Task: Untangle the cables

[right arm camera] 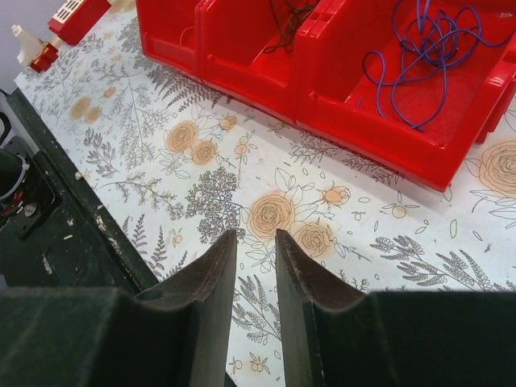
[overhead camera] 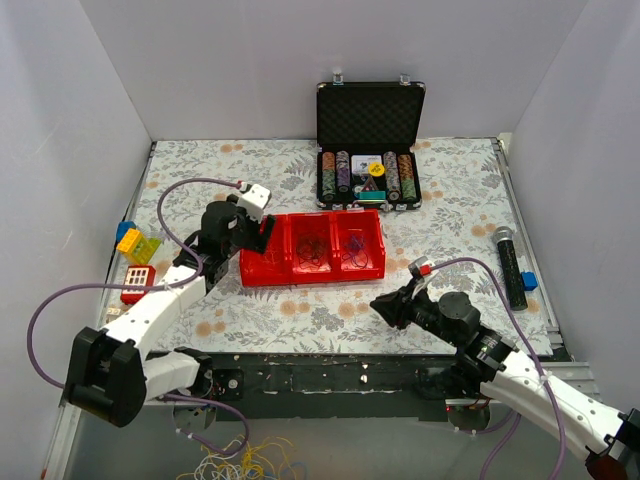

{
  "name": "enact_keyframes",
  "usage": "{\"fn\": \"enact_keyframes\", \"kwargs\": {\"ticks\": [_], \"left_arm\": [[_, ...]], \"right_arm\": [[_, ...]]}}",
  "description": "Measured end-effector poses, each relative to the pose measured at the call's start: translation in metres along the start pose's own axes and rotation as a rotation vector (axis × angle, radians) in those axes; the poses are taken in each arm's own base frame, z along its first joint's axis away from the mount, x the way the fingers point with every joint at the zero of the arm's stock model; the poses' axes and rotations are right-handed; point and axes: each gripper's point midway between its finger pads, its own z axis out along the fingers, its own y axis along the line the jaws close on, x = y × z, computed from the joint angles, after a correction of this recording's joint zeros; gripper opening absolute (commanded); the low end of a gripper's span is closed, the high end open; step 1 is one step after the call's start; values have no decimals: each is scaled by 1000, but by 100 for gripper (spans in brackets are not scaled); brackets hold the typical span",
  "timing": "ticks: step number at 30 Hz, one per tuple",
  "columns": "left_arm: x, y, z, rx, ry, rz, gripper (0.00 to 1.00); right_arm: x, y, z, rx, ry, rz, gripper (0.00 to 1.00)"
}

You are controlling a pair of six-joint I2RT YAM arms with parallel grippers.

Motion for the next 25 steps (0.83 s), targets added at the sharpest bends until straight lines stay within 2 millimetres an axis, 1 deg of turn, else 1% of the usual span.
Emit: {"fn": "enact_keyframes", "kwargs": {"ticks": [2,3,5,7,9,11,13,15,17,19,25], "left_arm": [[8,-3,5,16,42,-6,95],[12,-5,7,24,64,-10,98],[15,-8,10,42,96,-24,98],[9,-11,10,63,113,-42,98],[-9,-13,9,91,104,-56,98],[-35,-14,9,119,77,-67,98],[-65,-11,8,123,40,-98,98],[-85,-7,8,112,19,-130,98],[-98,1,8,70,16,-167,98],[-102,9,7,23,21,-199,98],[-89,22,5,-68,73,-259,98]], "right_arm": [[0,-3,0,14,0,0,38],[0,-3,1,19,1,0,39],[-2,-4,0,28,-2,-1,43],[-7,-5,0,37,-10,-3,49],[-13,-3,-1,41,-24,-8,56],[-22,-2,-1,46,-41,-16,65],[-27,-1,-1,50,-50,-21,73],[-32,0,0,56,-46,-23,77],[-32,-1,1,66,-29,-24,79],[-32,-1,2,74,-11,-26,80],[-36,-5,3,106,7,-37,84]]}}
